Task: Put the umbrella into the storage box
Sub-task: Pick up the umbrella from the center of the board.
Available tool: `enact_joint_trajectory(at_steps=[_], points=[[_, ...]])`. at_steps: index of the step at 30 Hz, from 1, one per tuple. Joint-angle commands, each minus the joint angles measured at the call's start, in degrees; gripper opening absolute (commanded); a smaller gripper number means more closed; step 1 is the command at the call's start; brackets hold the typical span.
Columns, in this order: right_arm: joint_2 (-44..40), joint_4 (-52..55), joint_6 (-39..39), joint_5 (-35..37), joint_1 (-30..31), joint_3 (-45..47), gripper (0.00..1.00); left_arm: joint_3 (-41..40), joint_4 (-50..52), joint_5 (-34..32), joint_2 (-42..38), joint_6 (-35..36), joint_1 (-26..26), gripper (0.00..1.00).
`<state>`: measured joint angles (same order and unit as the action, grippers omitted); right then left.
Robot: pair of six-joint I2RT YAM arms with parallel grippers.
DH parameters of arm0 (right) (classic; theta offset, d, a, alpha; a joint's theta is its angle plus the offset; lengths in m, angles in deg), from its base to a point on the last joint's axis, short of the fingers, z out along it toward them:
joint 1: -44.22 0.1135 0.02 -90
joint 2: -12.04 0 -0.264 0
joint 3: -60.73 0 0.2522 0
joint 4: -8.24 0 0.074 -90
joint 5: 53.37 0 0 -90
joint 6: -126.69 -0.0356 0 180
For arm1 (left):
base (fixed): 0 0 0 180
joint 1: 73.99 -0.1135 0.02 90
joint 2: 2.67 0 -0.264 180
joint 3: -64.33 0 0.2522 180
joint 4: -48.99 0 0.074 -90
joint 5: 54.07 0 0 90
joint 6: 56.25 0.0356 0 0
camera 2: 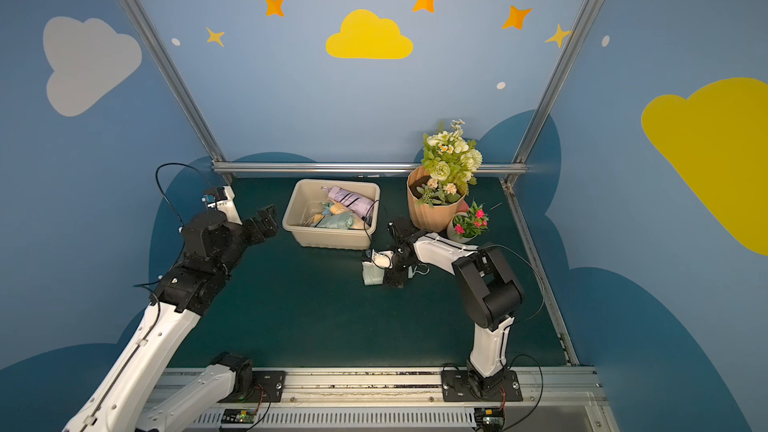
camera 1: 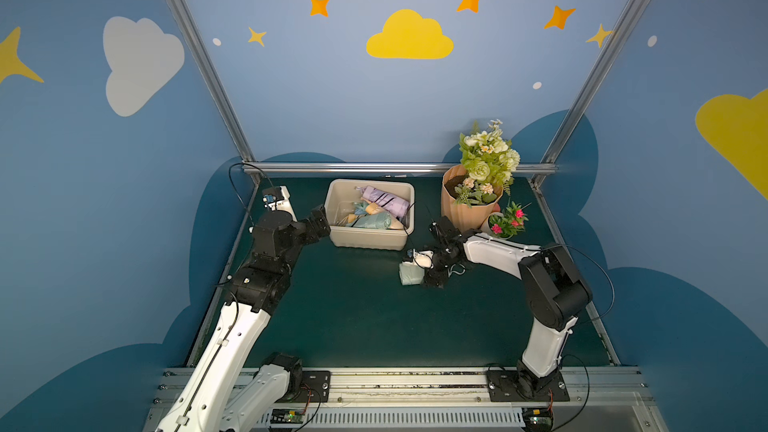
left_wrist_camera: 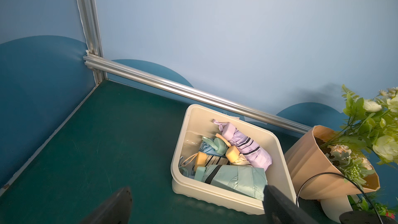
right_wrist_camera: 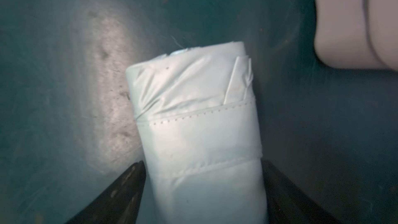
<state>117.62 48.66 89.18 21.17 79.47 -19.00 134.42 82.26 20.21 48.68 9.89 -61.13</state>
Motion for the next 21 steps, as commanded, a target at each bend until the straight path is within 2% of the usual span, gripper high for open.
enact_joint_trajectory(at_steps=[1,7,21], points=[[-1.29,0.04,-1.60,2.07,0.58,0.18,0.95,-1.08,-0.14,-0.69,-0.59,-1.22,-0.29,1.00],[1.59,1.90,0.53,1.24,0.33,-2.44,0.95,-1.58,0.23,-1.15,-1.50,-1.46,-0.94,1.00],[5.62,4.88,2.09,1.94,1.05,-5.59,0.81,-2.96,0.88,-2.31,-3.63,-3.54,-1.92,1.00]])
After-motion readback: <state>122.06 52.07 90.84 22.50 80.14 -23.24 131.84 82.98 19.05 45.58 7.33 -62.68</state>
